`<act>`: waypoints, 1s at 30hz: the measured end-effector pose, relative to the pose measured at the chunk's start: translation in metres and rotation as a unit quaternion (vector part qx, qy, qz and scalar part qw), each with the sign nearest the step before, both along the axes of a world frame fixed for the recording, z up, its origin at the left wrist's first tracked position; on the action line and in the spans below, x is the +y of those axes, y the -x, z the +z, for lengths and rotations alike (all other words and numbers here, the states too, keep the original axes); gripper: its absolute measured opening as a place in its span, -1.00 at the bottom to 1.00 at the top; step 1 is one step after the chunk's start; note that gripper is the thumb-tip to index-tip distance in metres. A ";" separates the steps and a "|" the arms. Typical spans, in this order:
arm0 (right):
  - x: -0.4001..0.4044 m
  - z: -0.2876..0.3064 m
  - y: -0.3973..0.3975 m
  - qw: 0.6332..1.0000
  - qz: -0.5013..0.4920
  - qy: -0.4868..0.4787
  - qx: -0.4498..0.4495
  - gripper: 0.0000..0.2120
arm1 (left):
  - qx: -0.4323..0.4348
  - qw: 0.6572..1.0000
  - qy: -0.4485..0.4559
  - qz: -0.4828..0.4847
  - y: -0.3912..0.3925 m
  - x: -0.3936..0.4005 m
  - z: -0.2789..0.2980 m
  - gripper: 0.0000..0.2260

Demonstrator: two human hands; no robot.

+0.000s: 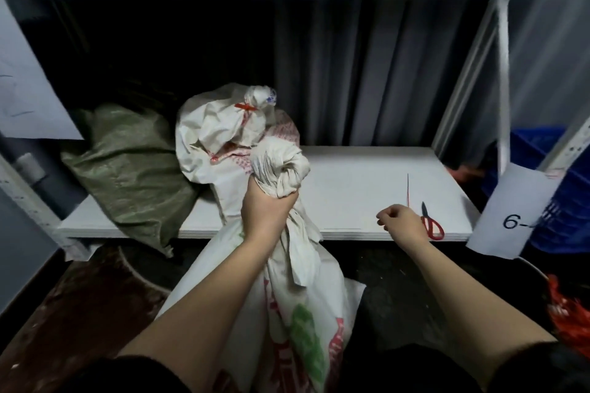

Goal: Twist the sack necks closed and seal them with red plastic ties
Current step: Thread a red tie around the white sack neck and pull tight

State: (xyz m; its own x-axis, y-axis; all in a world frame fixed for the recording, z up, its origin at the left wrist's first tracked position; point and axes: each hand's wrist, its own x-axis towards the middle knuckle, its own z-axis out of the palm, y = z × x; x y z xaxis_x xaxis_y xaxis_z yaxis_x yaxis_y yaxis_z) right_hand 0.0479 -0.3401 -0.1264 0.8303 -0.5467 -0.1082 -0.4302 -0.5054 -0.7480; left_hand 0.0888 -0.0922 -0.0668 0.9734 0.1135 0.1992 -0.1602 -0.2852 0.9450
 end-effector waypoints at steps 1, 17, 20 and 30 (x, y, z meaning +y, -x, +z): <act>-0.014 -0.009 -0.004 1.000 -0.012 0.016 0.013 -0.85 | 0.004 1.000 -0.014 0.008 -0.005 -0.006 -0.005 -0.55; -0.156 -0.164 -0.114 0.948 0.016 0.224 0.227 -0.43 | 0.025 0.998 -0.066 -0.005 -0.077 -0.060 -0.129 -0.66; -0.171 -0.178 -0.133 0.935 0.053 0.222 0.272 -0.40 | 0.021 0.997 -0.068 -0.005 -0.084 -0.060 -0.136 -0.69; -0.168 -0.214 -0.145 0.896 0.019 0.402 0.186 -0.72 | -0.015 0.995 -0.093 -0.022 -0.085 -0.054 -0.148 -0.51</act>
State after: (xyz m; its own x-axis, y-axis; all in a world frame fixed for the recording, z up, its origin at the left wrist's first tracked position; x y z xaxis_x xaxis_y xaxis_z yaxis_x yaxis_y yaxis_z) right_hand 0.1925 -0.5077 -0.3401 0.8381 -0.5444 0.0347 -0.5455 -0.8361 0.0573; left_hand 0.1737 -0.1464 -0.2146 0.9698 0.0292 0.2421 -0.2040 -0.4466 0.8712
